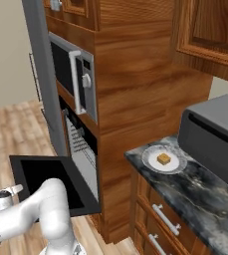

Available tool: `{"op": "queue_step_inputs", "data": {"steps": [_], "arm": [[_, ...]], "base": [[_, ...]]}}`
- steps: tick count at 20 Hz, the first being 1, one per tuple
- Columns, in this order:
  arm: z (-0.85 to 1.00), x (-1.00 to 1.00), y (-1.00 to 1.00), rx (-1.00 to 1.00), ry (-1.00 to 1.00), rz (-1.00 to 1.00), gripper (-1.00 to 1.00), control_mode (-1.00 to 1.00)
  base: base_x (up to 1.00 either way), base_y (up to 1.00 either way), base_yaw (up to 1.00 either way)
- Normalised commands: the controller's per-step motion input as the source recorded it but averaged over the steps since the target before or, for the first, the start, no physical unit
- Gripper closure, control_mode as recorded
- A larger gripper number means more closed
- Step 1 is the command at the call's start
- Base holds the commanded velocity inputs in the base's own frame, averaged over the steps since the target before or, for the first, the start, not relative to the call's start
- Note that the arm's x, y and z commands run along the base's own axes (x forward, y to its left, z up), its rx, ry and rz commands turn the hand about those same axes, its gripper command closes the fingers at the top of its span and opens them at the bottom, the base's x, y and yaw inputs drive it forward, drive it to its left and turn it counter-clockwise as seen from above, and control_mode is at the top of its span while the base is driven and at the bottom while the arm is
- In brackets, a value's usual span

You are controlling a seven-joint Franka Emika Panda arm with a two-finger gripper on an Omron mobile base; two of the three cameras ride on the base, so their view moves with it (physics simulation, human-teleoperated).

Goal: Take the baked cake out of the oven and place it on the plate for cooling. Then close the oven door.

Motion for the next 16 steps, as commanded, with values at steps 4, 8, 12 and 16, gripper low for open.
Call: {"op": "queue_step_inputs", "data": {"steps": [4,8,12,16], "arm": [[-1.00,0.83,-0.29,-0.22,-0.45,-0.50,-1.00,-1.00],[-1.00,0.52,-0.53,-0.19,-0.53,-0.49,-1.00,-1.00],[-1.00,0.24,-0.55,-0.27,-0.50,-0.54,-1.00,-1.00],[-1.00,0.04,-0.64,-0.28,-0.49,-0.56,-1.00,-1.00]], "base": [[0.00,0.00,0.00],[0.00,0.00,0.00],[0.00,0.00,0.00],[0.00,0.00,0.00]]}}
